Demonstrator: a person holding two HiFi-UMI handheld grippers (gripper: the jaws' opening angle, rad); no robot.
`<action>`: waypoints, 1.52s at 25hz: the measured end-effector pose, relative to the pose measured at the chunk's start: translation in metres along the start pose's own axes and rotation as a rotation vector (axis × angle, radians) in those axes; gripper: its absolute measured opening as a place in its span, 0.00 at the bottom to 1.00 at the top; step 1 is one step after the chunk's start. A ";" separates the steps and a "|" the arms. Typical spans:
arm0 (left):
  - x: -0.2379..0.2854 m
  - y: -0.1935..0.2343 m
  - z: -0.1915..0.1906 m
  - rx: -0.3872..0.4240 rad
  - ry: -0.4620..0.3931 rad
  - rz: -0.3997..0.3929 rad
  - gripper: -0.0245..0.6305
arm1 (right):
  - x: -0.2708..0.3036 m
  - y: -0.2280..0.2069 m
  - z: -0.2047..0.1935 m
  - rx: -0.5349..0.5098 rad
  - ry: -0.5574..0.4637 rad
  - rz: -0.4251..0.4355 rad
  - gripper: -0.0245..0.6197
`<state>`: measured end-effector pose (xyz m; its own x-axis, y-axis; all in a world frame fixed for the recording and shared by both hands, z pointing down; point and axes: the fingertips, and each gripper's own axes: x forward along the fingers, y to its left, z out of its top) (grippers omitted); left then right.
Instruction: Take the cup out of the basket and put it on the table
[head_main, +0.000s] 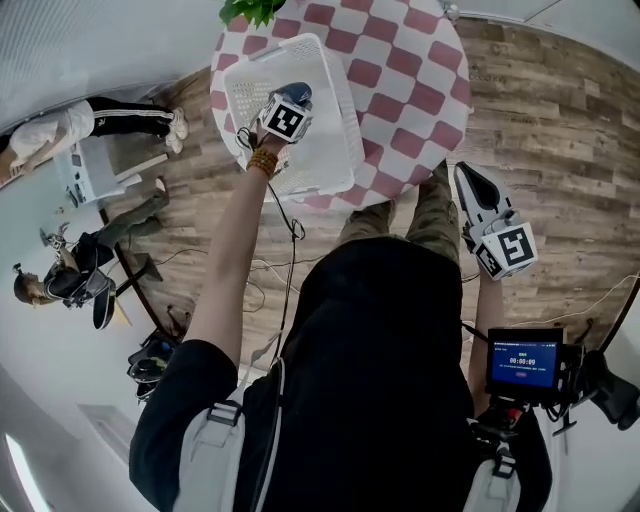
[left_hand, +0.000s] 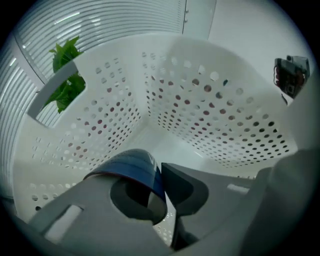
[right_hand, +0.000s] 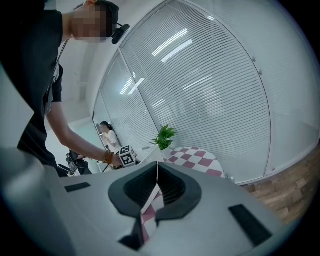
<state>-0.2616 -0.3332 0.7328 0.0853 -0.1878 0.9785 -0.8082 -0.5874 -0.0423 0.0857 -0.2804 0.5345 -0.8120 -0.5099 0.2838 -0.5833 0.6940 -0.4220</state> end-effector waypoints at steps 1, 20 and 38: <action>-0.005 -0.001 0.005 -0.016 -0.024 0.001 0.11 | 0.001 -0.001 0.001 -0.006 0.001 0.007 0.05; -0.178 -0.031 0.082 -0.106 -0.613 0.117 0.11 | 0.023 0.036 0.016 -0.151 0.017 0.200 0.05; -0.351 -0.069 -0.005 -0.135 -0.992 0.237 0.11 | 0.076 0.176 0.038 -0.336 0.030 0.434 0.05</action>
<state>-0.2386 -0.2231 0.3934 0.3087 -0.8890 0.3382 -0.9203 -0.3690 -0.1299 -0.0783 -0.2162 0.4494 -0.9766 -0.1295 0.1719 -0.1646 0.9640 -0.2089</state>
